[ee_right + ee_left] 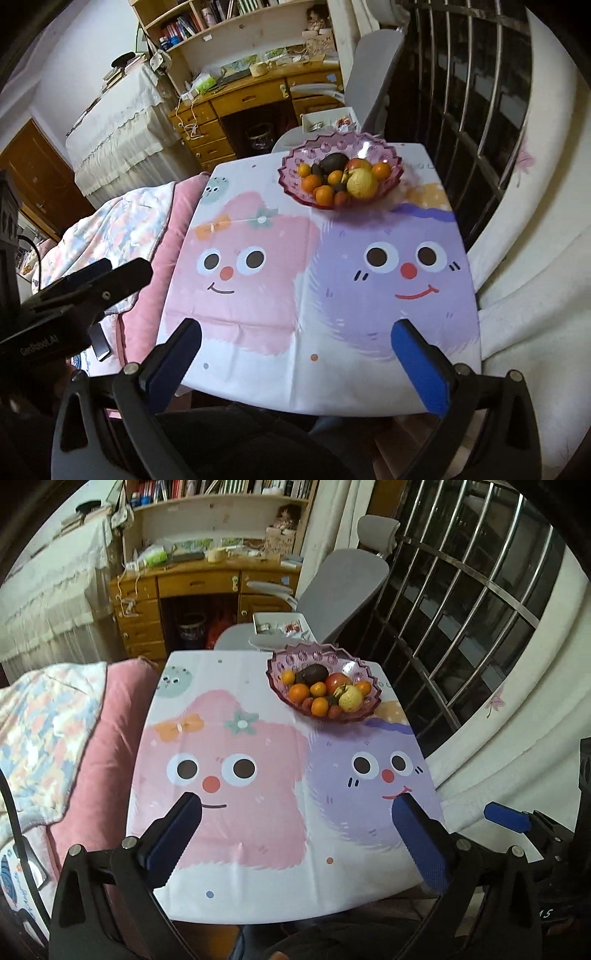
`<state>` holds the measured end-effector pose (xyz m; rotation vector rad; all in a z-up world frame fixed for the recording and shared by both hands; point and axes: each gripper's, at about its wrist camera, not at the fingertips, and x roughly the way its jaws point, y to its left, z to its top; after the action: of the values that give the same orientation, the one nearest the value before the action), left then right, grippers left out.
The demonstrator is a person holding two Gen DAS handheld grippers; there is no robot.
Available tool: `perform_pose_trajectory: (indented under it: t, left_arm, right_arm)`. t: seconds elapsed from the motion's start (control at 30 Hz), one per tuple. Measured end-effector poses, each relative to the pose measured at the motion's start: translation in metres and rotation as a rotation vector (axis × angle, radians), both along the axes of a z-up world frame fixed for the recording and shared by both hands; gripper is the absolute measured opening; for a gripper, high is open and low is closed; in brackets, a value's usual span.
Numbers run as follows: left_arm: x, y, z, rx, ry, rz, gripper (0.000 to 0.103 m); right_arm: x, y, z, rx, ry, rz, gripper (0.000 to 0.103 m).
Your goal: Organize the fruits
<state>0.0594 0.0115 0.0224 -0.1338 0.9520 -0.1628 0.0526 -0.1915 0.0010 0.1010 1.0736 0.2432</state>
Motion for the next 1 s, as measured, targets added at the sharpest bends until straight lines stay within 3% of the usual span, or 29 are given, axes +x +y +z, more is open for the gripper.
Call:
perform_pose_trajectory:
  t: [0.23, 0.5, 1.0]
  left_arm:
    - [-0.015, -0.025, 0.004, 0.063, -0.021, -0.007, 0.102]
    - [-0.021, -0.037, -0.003, 0.118, -0.007, 0.049, 0.102]
    - [-0.022, -0.036, -0.009, 0.132, 0.01, 0.092, 0.102]
  right_arm:
    - [-0.012, -0.008, -0.002, -0.009, -0.002, -0.009, 0.103]
    - [-0.029, -0.018, 0.0, -0.024, -0.037, -0.017, 0.103]
    - [-0.031, -0.02, 0.003, -0.052, -0.059, -0.015, 0.103]
